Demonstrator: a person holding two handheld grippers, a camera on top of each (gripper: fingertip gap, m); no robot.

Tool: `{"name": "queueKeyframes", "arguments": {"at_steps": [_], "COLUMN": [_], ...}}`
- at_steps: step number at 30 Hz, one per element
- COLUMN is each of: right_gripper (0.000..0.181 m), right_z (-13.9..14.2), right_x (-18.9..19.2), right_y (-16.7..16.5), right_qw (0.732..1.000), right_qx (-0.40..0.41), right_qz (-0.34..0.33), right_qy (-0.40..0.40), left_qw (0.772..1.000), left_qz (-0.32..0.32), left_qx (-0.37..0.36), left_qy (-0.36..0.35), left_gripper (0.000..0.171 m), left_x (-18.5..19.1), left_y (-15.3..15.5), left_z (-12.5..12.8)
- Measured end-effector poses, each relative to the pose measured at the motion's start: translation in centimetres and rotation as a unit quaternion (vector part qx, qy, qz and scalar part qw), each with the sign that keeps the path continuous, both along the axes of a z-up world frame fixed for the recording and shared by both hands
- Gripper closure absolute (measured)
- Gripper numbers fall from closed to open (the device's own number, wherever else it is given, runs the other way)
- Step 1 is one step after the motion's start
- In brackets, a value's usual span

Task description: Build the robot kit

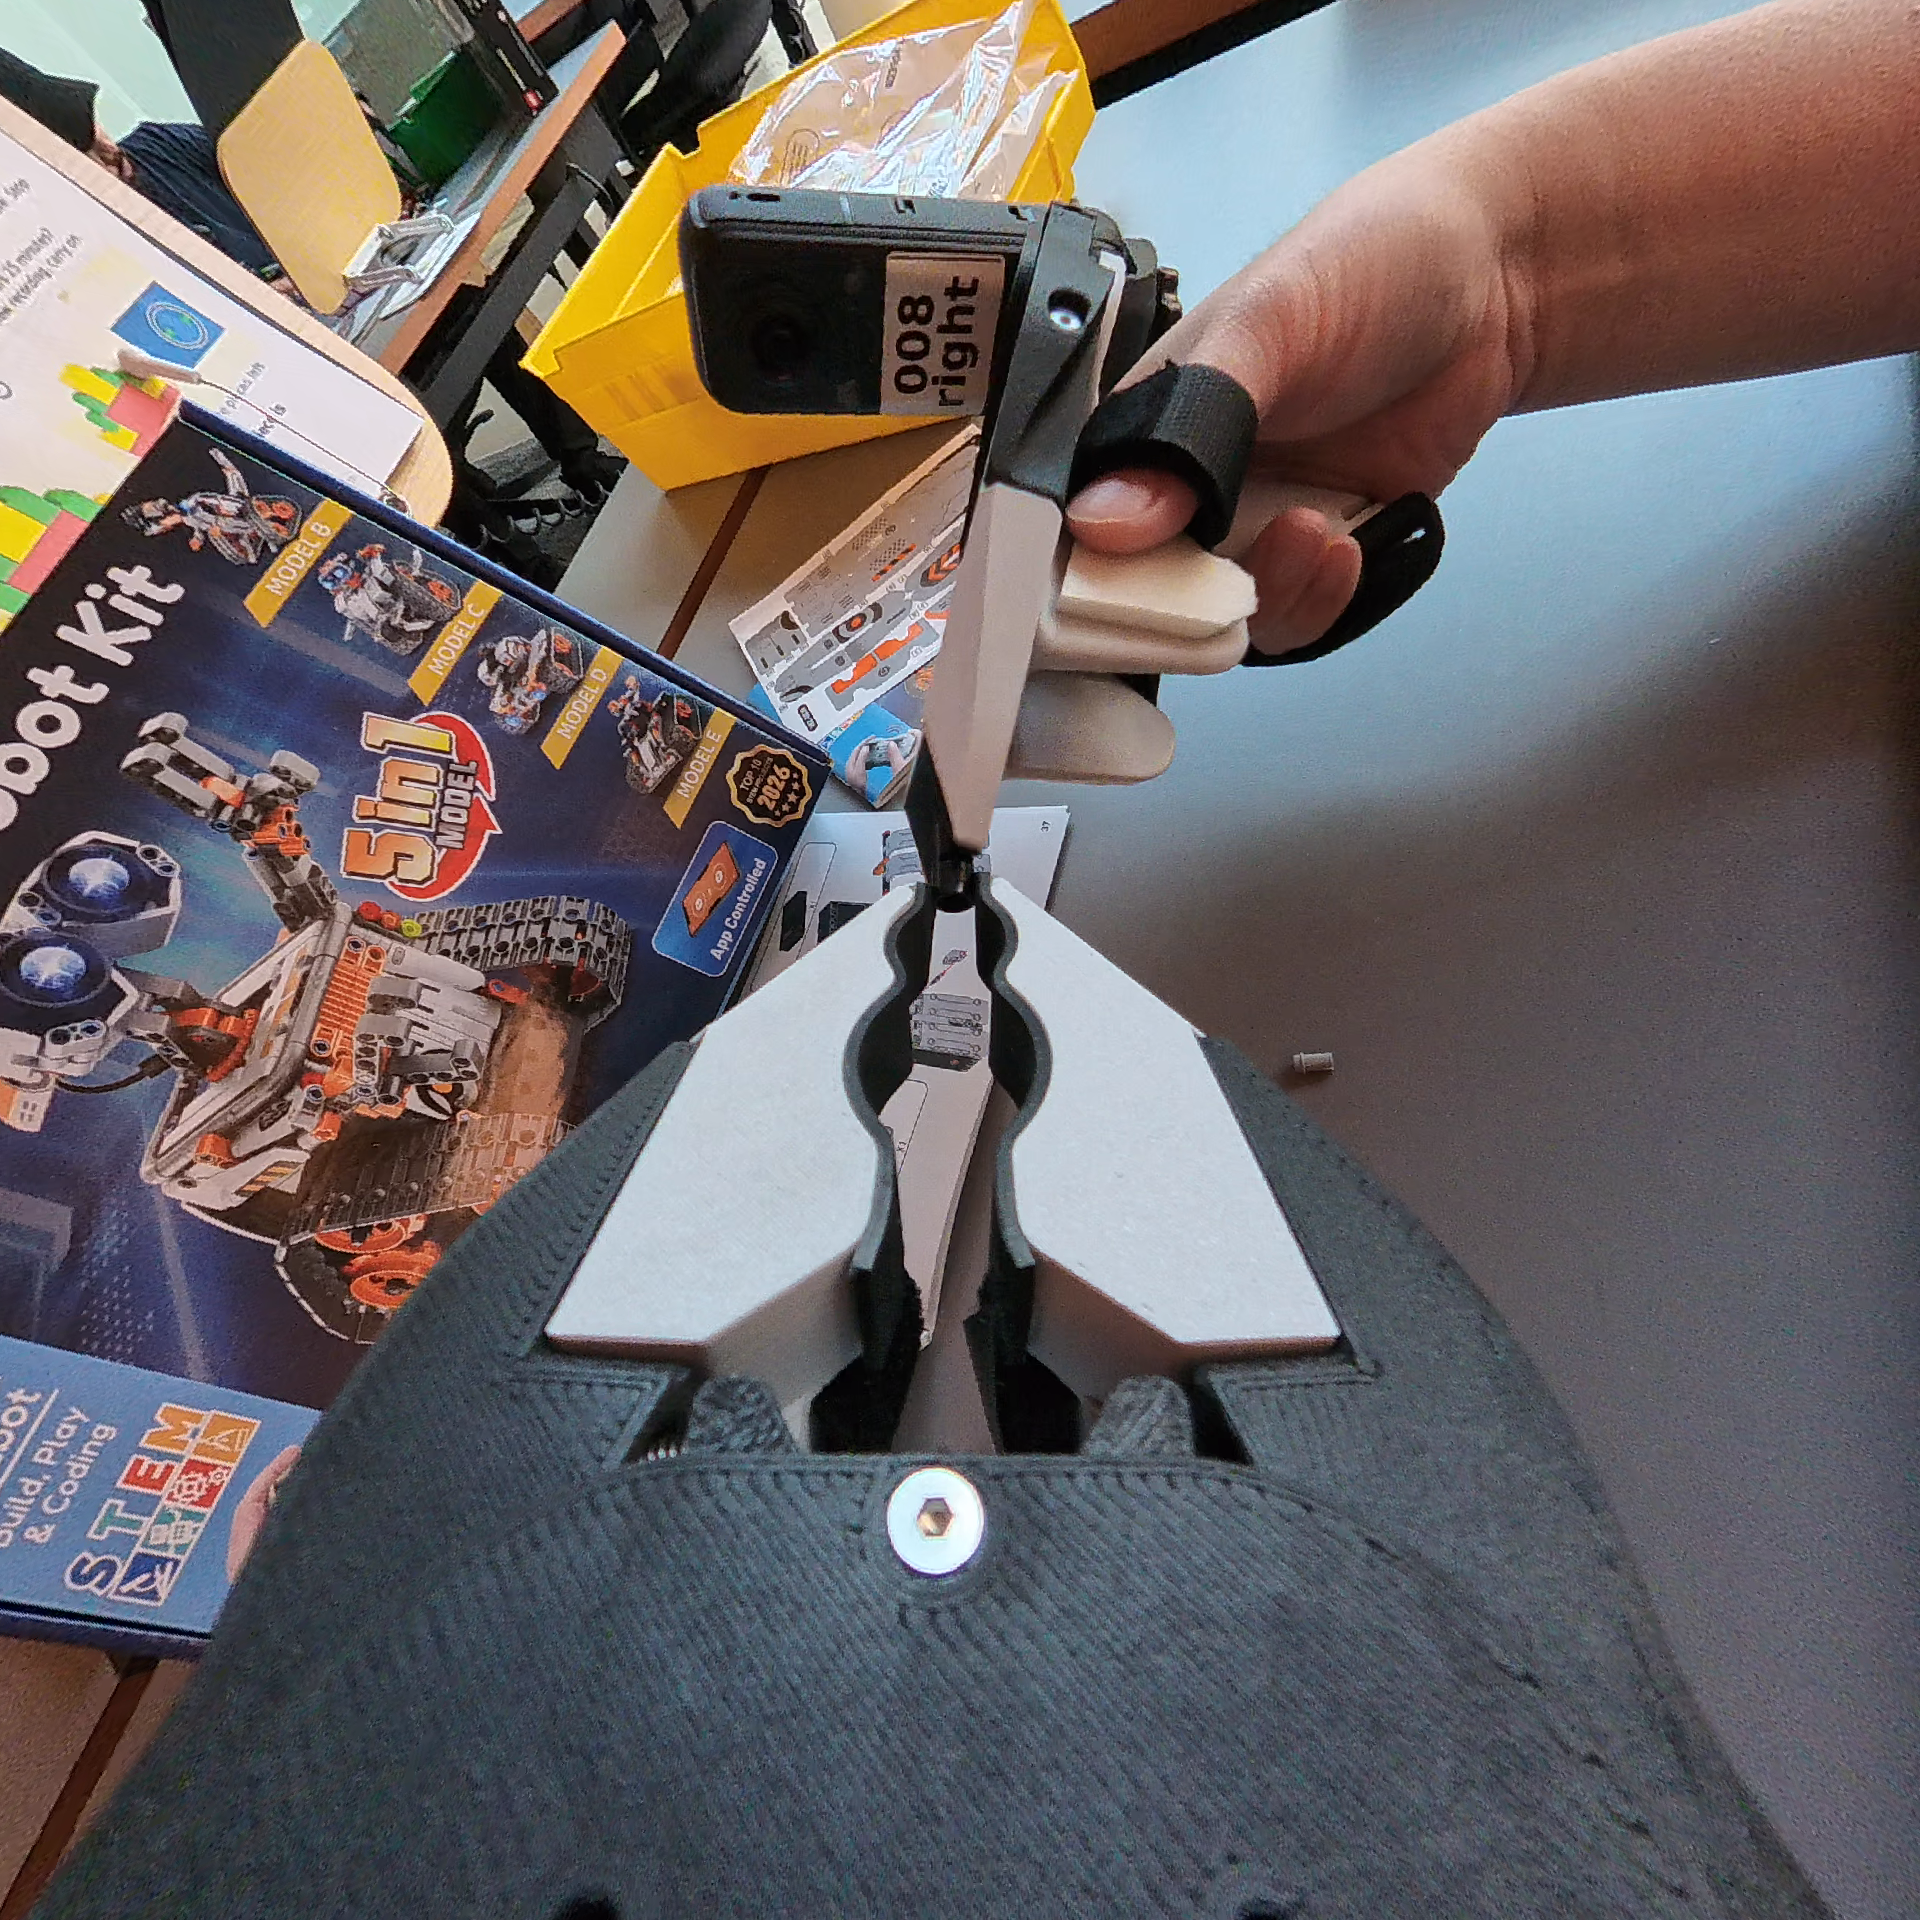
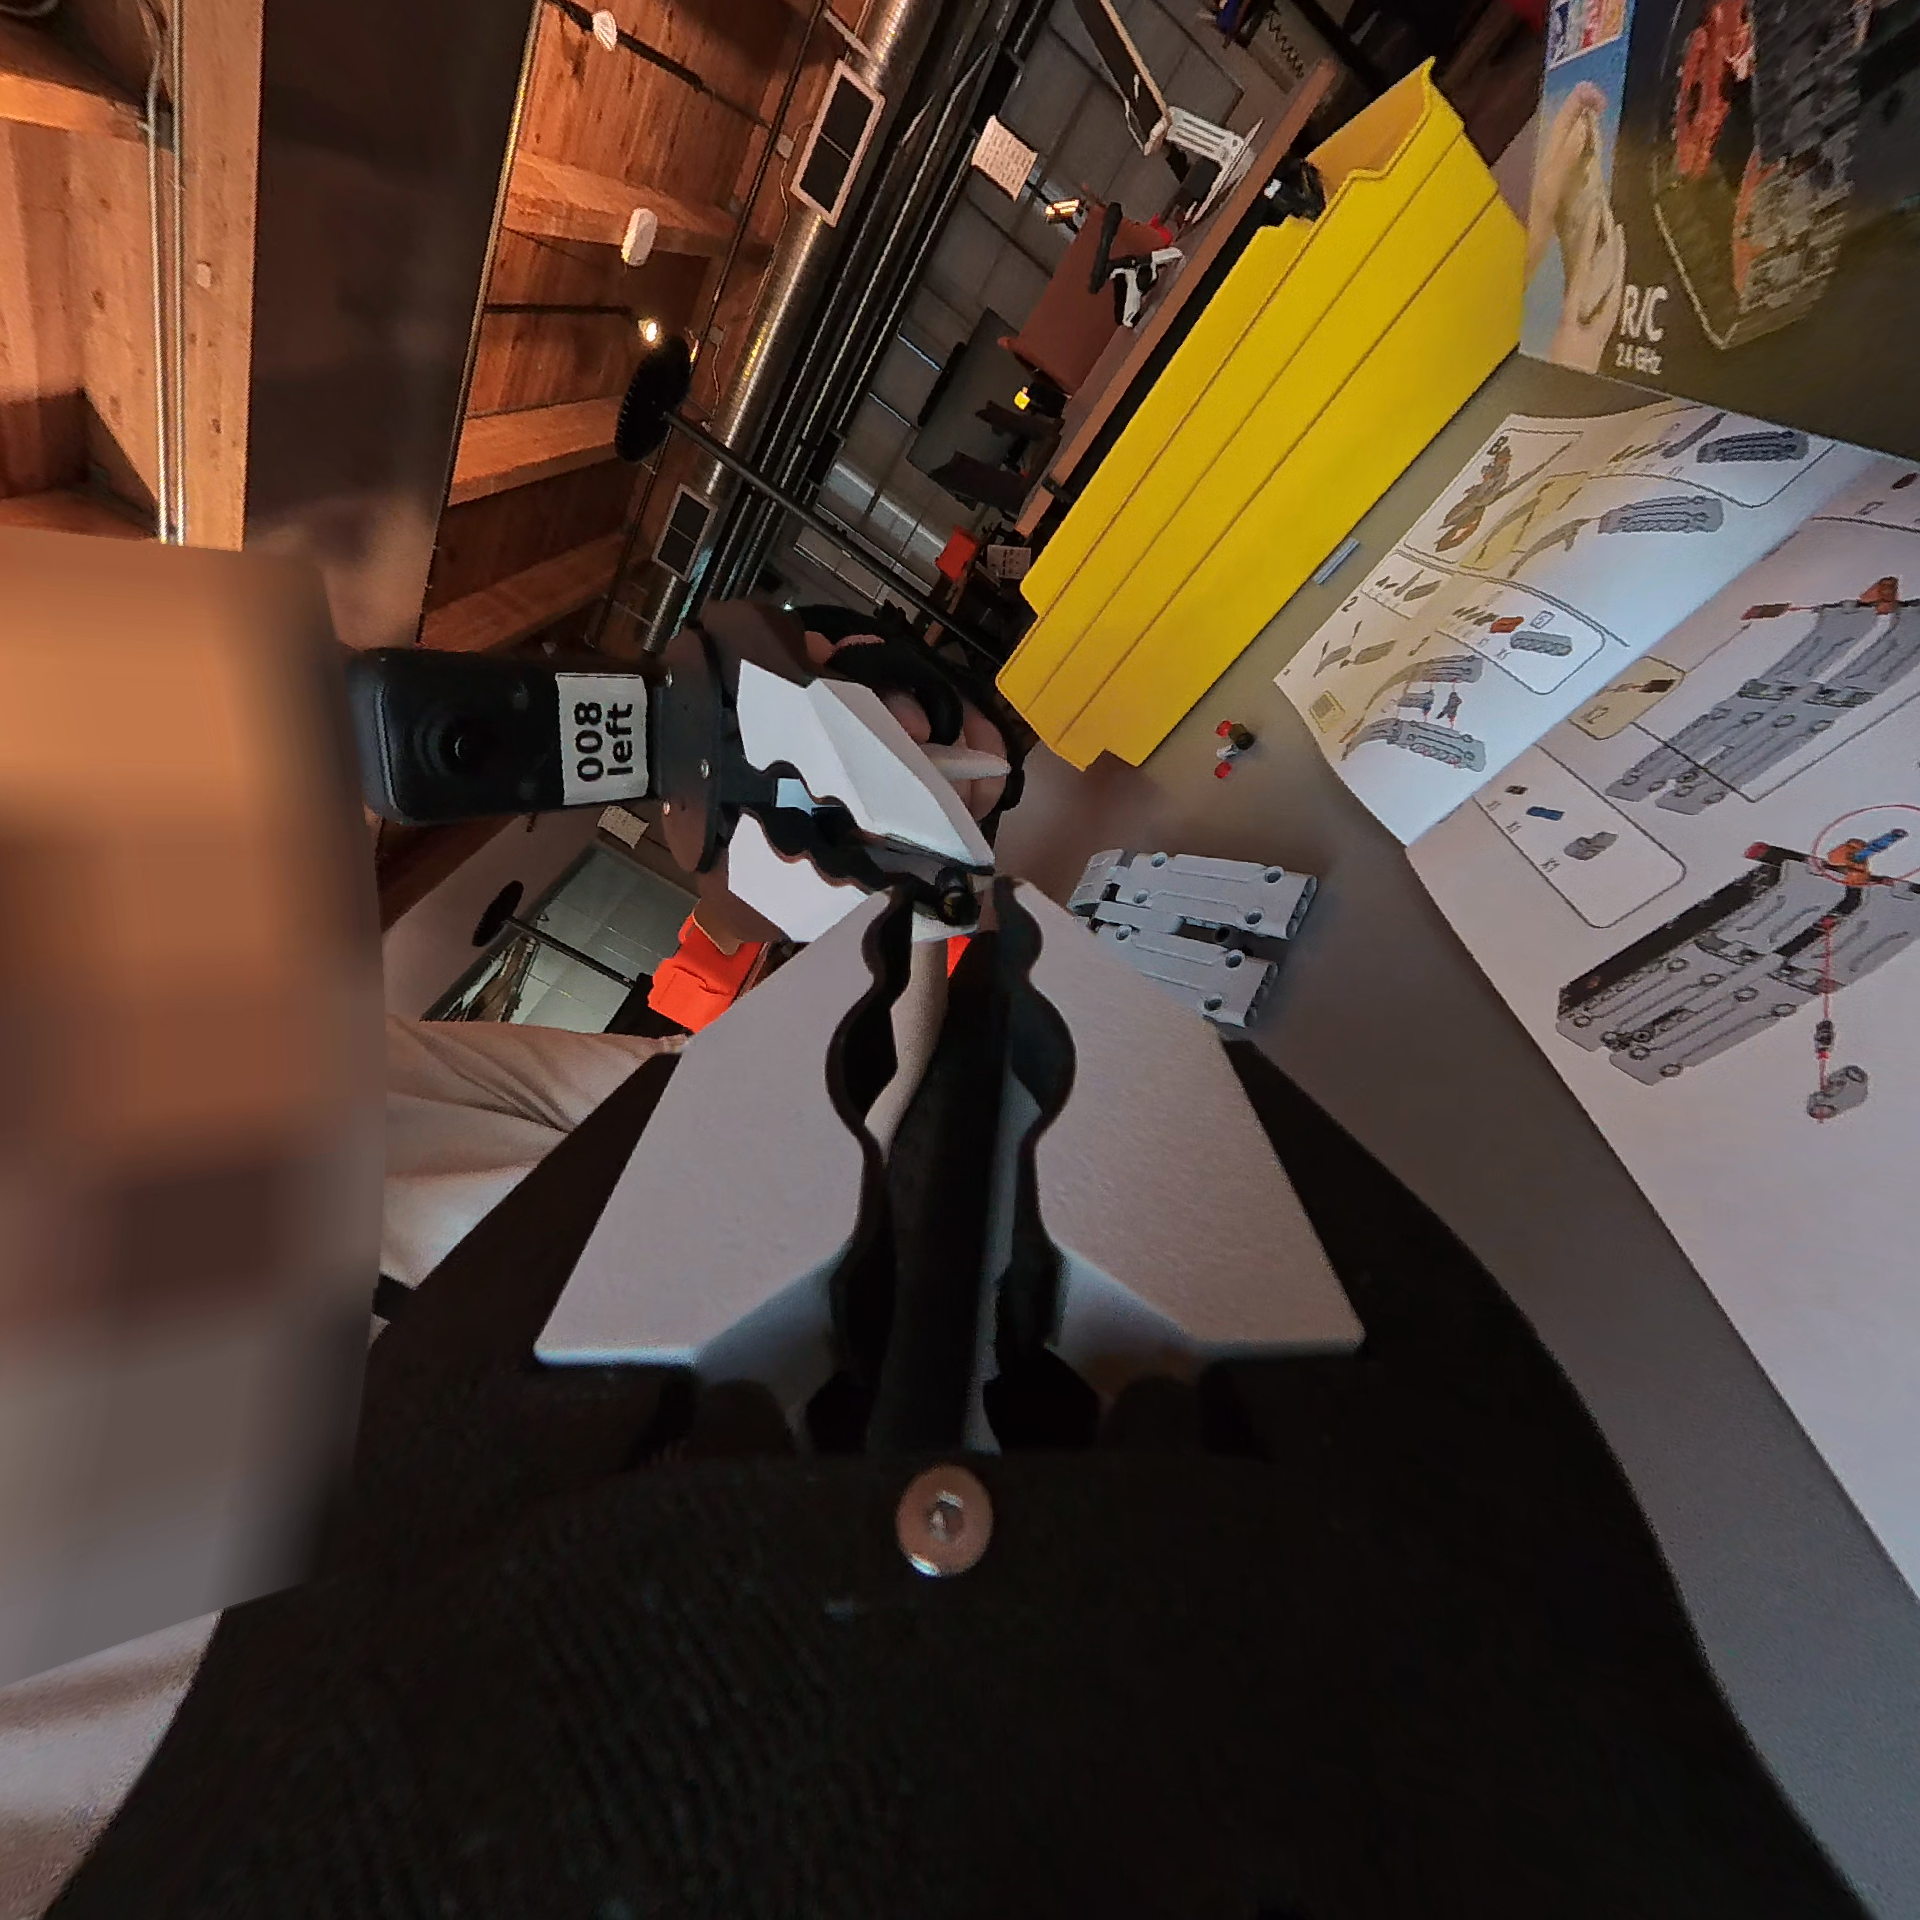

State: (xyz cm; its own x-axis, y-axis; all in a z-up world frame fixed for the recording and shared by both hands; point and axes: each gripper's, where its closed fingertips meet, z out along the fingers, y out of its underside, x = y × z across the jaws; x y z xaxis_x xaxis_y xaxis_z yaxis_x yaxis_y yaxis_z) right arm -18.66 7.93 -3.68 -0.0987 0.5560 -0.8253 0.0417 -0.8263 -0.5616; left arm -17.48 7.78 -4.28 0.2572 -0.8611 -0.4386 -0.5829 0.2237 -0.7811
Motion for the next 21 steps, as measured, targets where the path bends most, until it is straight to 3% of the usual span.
{"name": "queueKeyframes", "arguments": {"at_steps": [6, 8, 11, 15, 21], "right_gripper": [0.175, 0.175, 0.175, 0.175, 0.175], "right_z": [0.1, 0.5, 1.0, 1.1, 1.1], "right_x": [0.0, 0.5, 2.0, 4.4, 6.8], "right_y": [0.0, 0.5, 1.5, 2.7, 3.7], "right_qw": [1.000, 1.000, 0.999, 0.998, 0.997], "right_qx": [-0.005, 0.000, 0.020, 0.032, 0.032], "right_qz": [0.002, -0.010, -0.030, -0.053, -0.071], "right_qy": [0.008, 0.014, 0.018, 0.011, 0.010], "left_qw": [1.000, 0.996, 0.979, 0.976, 0.955], "left_qz": [0.000, -0.019, -0.083, -0.101, -0.120], "left_qx": [-0.001, -0.081, -0.183, -0.106, -0.153], "left_qy": [-0.004, 0.003, 0.043, 0.158, 0.222], "left_gripper": [0.159, 0.148, 0.158, 0.156, 0.165], "left_x": [0.0, 0.0, 0.0, -0.2, 0.2], "left_y": [-0.1, -1.3, -4.2, -4.4, -4.4], "left_z": [0.1, -1.0, -3.2, -7.3, -10.8]}}
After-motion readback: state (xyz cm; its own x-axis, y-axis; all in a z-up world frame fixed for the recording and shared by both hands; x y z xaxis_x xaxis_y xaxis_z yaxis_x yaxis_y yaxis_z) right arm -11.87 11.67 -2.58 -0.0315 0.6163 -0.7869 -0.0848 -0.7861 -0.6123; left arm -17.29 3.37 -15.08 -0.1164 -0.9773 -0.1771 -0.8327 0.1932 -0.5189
